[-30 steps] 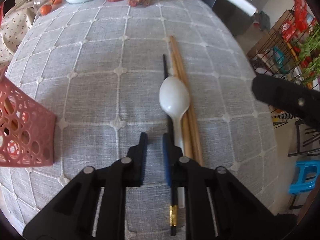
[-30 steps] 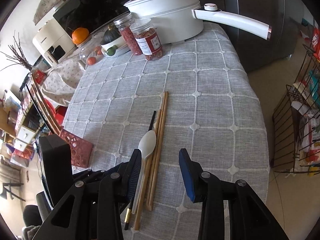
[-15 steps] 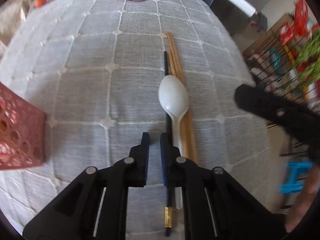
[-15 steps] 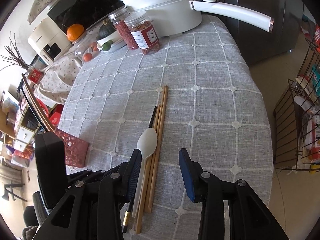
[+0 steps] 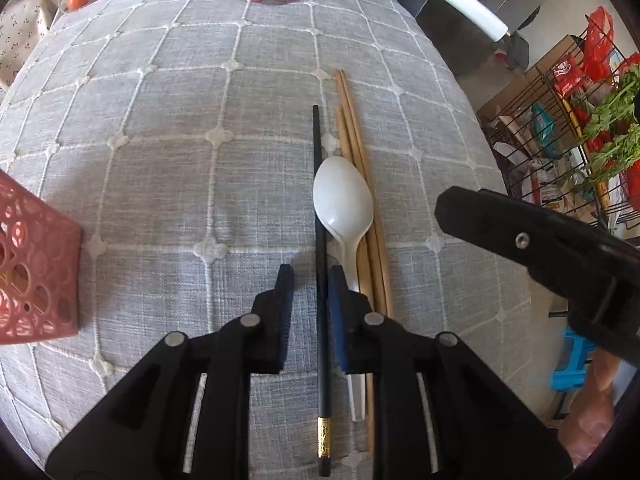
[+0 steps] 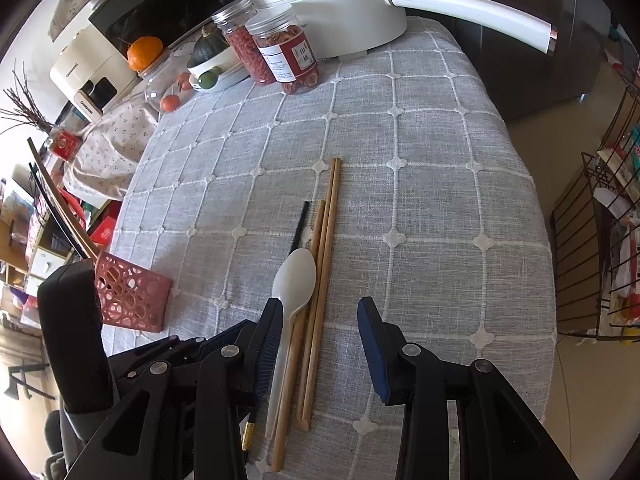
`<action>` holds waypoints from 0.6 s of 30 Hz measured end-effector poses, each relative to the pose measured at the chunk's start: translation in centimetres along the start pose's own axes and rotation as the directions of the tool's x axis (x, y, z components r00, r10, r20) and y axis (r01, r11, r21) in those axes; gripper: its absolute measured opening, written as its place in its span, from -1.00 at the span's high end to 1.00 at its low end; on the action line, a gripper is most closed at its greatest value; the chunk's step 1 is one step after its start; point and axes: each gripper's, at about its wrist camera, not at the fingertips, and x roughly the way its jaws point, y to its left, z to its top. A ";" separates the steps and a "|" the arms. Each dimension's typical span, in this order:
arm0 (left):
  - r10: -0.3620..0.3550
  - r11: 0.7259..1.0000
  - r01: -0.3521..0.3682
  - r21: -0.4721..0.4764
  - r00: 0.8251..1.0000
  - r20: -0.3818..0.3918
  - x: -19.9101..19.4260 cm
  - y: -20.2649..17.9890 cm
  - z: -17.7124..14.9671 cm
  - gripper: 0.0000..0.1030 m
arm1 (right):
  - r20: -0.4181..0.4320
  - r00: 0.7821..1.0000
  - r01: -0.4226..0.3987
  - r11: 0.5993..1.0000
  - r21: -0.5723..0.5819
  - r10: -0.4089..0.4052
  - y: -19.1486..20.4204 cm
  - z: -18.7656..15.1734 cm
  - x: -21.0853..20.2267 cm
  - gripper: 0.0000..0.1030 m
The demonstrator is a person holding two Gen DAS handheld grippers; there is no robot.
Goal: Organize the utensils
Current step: 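Close the left tool on another black chopstick beside the white spoon, then grasp a wooden chopstick with the right tool while the left tool lifts its black chopstick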
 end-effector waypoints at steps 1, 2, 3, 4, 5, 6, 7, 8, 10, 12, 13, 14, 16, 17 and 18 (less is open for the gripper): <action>-0.019 1.000 0.019 -0.014 1.000 -0.005 0.0 0.2 0.1 0.60 | -0.001 1.000 -0.001 1.000 0.002 0.001 0.0 0.0 0.1 0.24; -0.014 1.000 0.014 -0.011 1.000 -0.006 0.1 0.1 0.2 0.60 | -0.004 1.000 -0.001 1.000 0.003 0.001 -0.1 0.1 0.1 0.24; 0.017 1.000 -0.017 0.005 1.000 -0.003 0.2 0.1 0.3 0.64 | -0.005 1.000 0.000 1.000 0.006 0.000 -0.1 0.1 0.1 0.24; 0.040 0.999 -0.040 0.019 0.999 0.000 0.2 0.1 0.4 0.68 | -0.006 1.000 0.001 1.000 0.006 -0.001 -0.1 0.1 0.2 0.24; 0.073 0.997 -0.073 0.029 0.997 -0.003 0.3 -0.1 0.8 0.76 | -0.007 1.000 0.002 1.000 0.005 -0.002 -0.1 0.1 0.2 0.24; 0.091 0.995 -0.091 0.034 0.996 -0.004 0.3 0.1 1.1 0.81 | -0.009 1.000 0.003 1.000 0.006 -0.003 -0.1 0.1 0.3 0.24; 0.098 0.995 -0.098 0.033 0.995 -0.005 0.4 0.3 1.4 0.81 | -0.014 1.000 0.005 1.000 0.005 -0.005 -0.1 0.0 0.5 0.24; 0.094 0.995 -0.093 0.028 0.996 -0.012 0.5 0.4 1.8 0.82 | -0.020 1.000 0.008 1.000 0.005 -0.008 -0.1 0.0 0.7 0.24; 0.084 0.996 -0.083 0.027 0.996 -0.015 0.4 0.5 1.7 0.87 | -0.035 0.999 0.014 1.000 0.004 -0.014 -0.2 -0.1 1.1 0.24; 0.079 0.995 -0.079 0.052 0.997 0.005 -0.1 0.5 0.8 0.87 | -0.056 0.998 0.014 1.000 -0.004 -0.014 -0.3 -0.1 1.8 0.36; 0.056 0.997 -0.057 0.044 0.998 0.019 -0.6 0.8 0.4 0.87 | -0.069 0.997 0.014 1.000 -0.006 -0.015 -0.4 -0.1 2.2 0.45; 0.029 0.999 -0.030 0.036 0.999 0.031 -1.1 1.0 0.1 0.87 | -0.083 0.996 0.020 1.000 -0.007 -0.021 -0.5 -0.1 2.7 0.48; -0.004 0.999 0.002 0.035 0.998 0.069 -2.5 1.4 -0.5 0.87 | -0.098 0.994 0.036 0.999 -0.014 -0.038 -0.7 0.0 3.4 0.52; -0.011 0.999 0.008 0.035 0.997 0.078 -3.2 1.7 -0.9 0.87 | -0.106 0.994 0.037 0.999 -0.013 -0.038 -0.8 0.1 3.8 0.53; -0.020 0.999 0.018 0.029 0.997 0.074 -3.7 1.9 -1.3 0.87 | -0.112 0.993 0.033 0.999 -0.008 -0.034 -0.9 0.2 4.0 0.53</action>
